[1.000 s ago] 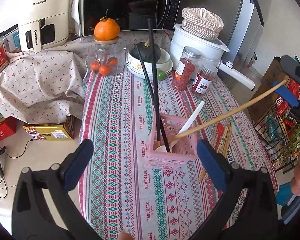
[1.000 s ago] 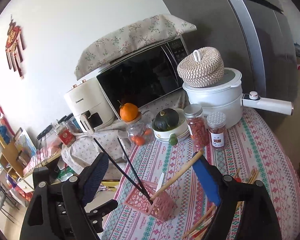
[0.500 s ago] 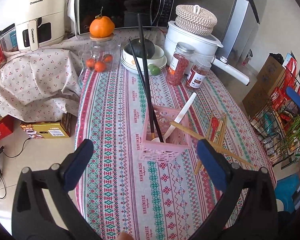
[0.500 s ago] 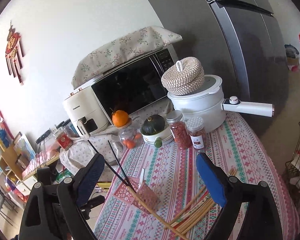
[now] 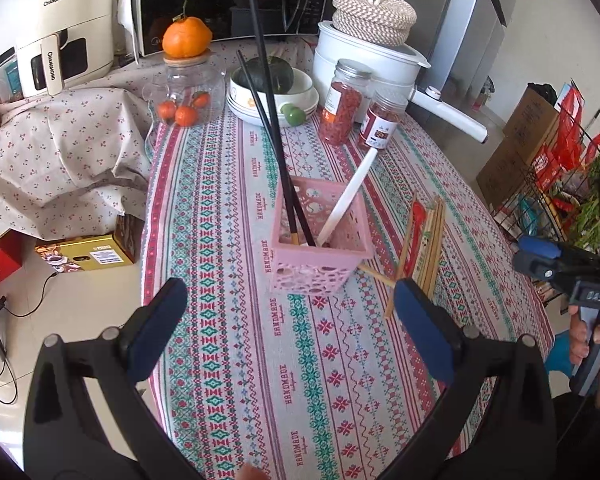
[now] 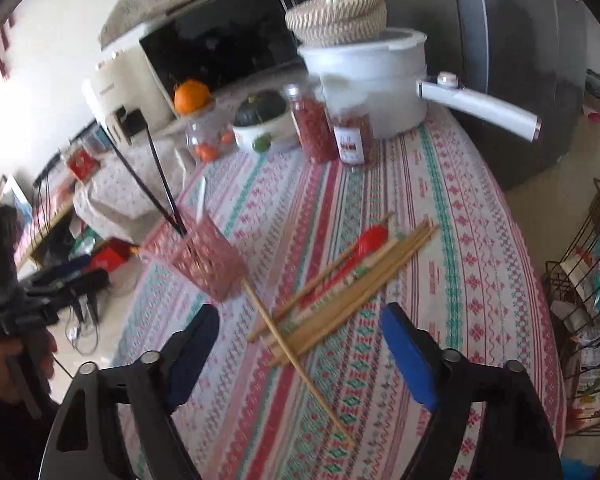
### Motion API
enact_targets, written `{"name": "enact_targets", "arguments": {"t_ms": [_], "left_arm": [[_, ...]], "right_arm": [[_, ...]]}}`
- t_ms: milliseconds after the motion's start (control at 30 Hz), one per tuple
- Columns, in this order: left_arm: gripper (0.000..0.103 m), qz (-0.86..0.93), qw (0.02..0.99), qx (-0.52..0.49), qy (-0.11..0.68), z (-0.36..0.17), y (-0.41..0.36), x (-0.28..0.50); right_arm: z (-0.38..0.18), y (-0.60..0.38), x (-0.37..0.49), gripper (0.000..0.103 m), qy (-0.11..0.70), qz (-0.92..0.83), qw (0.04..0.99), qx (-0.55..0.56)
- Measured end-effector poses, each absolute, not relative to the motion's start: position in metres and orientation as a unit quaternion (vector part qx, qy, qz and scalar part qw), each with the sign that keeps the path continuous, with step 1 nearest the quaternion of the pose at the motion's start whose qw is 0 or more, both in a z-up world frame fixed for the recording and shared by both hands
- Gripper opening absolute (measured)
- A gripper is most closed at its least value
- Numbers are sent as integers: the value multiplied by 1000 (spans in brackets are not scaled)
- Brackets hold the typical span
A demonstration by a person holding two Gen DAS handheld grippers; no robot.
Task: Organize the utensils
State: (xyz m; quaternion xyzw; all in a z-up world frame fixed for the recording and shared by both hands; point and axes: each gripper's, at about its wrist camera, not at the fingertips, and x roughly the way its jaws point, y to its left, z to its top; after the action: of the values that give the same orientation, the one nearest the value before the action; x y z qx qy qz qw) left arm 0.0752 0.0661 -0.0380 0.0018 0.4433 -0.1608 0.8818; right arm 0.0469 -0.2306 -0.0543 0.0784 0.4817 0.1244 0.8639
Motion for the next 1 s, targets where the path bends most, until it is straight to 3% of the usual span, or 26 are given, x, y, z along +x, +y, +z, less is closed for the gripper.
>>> {"name": "enact_targets", "arguments": {"t_ms": [333,433,467,500,600,1000], "left_arm": [[102,-208,859,51,466,-63,45,50],[102,-208,857,55,468,-65,43,49],[102,-208,857,55,469,-65,44,49],[102,-207,857,54,468,-65,45,49],[102,-204,861,48,464,-61,49,50],[102,-190,876,3,442,-42,74,58]], "right_arm": [[-142,-217,19,44,603,145,784,-33],[-153,-211,14,29,603,138,782,-71],[-153,-209,13,14,602,142,782,-78],[-153,-208,12,9,604,146,780,-76],[-139,-203,5,5,587,148,792,-79],[-11,-177,5,5,417,162,894,0]]}}
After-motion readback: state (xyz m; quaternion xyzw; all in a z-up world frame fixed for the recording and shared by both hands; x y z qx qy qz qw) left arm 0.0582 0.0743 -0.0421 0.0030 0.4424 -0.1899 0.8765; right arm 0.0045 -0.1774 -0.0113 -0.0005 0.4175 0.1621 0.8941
